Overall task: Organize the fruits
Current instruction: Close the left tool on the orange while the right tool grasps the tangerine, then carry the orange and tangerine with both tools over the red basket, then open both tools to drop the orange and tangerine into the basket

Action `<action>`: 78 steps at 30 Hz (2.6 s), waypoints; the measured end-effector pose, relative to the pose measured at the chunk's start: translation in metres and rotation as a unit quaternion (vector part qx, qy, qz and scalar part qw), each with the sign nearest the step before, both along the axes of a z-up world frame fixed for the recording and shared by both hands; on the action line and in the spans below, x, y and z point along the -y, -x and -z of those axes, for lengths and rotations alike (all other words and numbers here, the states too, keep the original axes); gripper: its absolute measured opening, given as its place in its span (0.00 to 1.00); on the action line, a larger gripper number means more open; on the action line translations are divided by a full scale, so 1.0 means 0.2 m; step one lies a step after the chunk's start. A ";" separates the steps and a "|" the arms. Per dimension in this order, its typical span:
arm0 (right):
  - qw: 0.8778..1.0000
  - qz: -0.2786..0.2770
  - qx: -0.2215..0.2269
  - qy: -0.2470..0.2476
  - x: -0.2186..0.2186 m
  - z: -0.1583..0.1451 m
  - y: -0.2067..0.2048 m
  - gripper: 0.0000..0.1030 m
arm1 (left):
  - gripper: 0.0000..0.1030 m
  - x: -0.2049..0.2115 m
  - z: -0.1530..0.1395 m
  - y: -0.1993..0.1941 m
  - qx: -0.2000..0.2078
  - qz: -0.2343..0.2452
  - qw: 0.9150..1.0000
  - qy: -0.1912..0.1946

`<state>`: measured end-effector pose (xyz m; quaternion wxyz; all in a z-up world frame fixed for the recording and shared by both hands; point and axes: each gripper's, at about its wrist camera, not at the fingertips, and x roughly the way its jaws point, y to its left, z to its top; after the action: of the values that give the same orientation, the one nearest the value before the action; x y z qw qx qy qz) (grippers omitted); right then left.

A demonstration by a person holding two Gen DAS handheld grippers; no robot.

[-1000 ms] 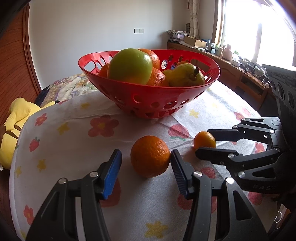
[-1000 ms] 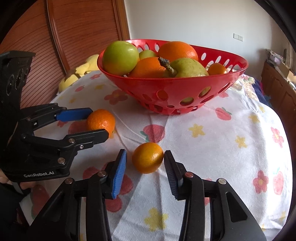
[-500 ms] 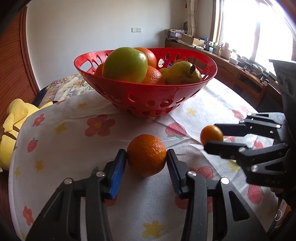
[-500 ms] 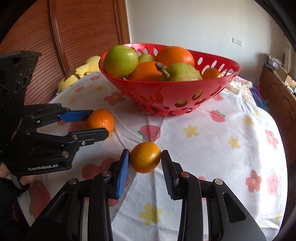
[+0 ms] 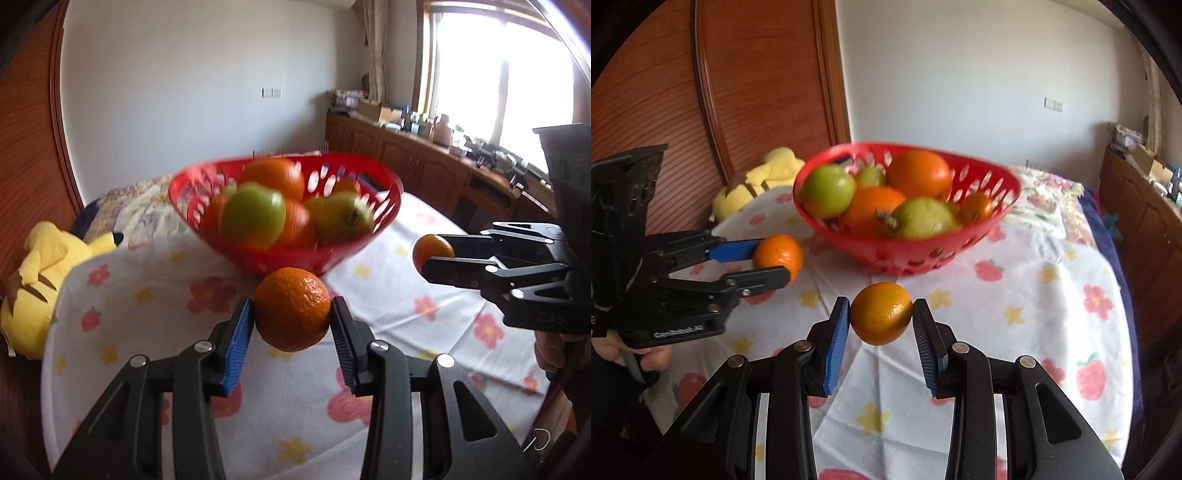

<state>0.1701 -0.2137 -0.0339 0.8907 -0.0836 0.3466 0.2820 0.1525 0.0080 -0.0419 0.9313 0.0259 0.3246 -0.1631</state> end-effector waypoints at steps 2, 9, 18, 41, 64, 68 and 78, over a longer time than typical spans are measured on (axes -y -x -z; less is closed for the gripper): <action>1.000 0.002 0.011 -0.004 0.02 -0.06 0.01 0.33 | 0.40 -0.01 -0.05 0.01 0.012 0.001 1.000 0.003; 0.999 0.012 0.045 -0.013 0.08 -0.22 -0.02 0.34 | 0.40 -0.02 -0.19 -0.02 0.043 0.000 0.999 0.002; 0.997 0.013 0.070 -0.008 0.06 -0.31 -0.16 0.34 | 0.40 -0.02 -0.23 -0.13 0.051 -0.006 0.999 -0.006; 0.999 0.022 0.030 0.008 0.03 -0.10 -0.69 0.34 | 0.40 0.02 -0.20 -0.40 0.047 -0.019 0.999 0.001; 0.999 0.018 0.042 -0.017 0.13 -0.11 -0.63 0.37 | 0.40 0.23 -0.17 -0.53 0.033 0.000 0.999 -0.027; 0.999 0.015 0.045 -0.023 0.15 -0.12 -0.61 0.37 | 0.41 0.25 -0.16 -0.56 0.026 0.003 0.999 -0.030; 0.998 0.011 0.045 -0.034 0.16 -0.11 -0.56 0.37 | 0.41 0.29 -0.13 -0.59 0.018 0.004 0.999 -0.038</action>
<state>0.2815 -0.2463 -0.0112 0.9110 -0.0621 0.2968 0.2797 0.2696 -0.0502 -0.0150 0.9347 0.0652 0.3136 -0.1539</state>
